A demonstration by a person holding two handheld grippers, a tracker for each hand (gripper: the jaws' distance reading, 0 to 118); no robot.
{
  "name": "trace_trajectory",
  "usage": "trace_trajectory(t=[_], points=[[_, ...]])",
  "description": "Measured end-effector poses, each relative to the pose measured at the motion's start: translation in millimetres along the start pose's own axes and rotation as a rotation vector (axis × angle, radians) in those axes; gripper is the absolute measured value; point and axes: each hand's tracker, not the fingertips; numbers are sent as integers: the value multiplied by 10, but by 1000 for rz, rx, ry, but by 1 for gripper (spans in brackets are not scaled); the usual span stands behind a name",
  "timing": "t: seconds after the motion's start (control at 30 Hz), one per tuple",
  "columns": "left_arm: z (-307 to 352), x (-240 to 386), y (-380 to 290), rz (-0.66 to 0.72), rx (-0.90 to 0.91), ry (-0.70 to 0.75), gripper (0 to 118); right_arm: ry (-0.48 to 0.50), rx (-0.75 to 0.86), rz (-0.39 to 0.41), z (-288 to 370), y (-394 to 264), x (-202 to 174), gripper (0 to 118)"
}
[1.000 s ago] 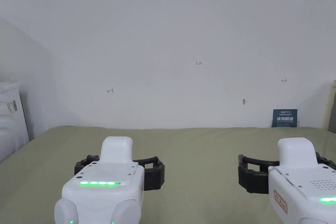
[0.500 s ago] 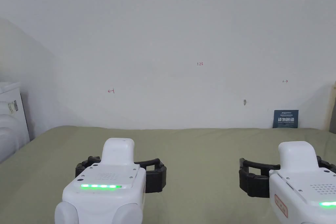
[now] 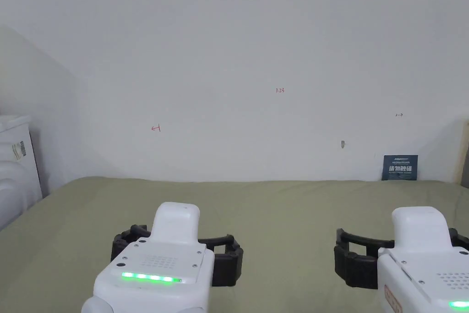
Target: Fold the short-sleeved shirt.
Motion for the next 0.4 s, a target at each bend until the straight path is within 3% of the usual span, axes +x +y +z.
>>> trace_trajectory(t=[0.23,0.4], points=[[48,-150,82,92,16,12,118,-24,1,55,42,22,-19,118],[82,-238,85,157,19,-3,118,-10,11,0,40,50,13,118]])
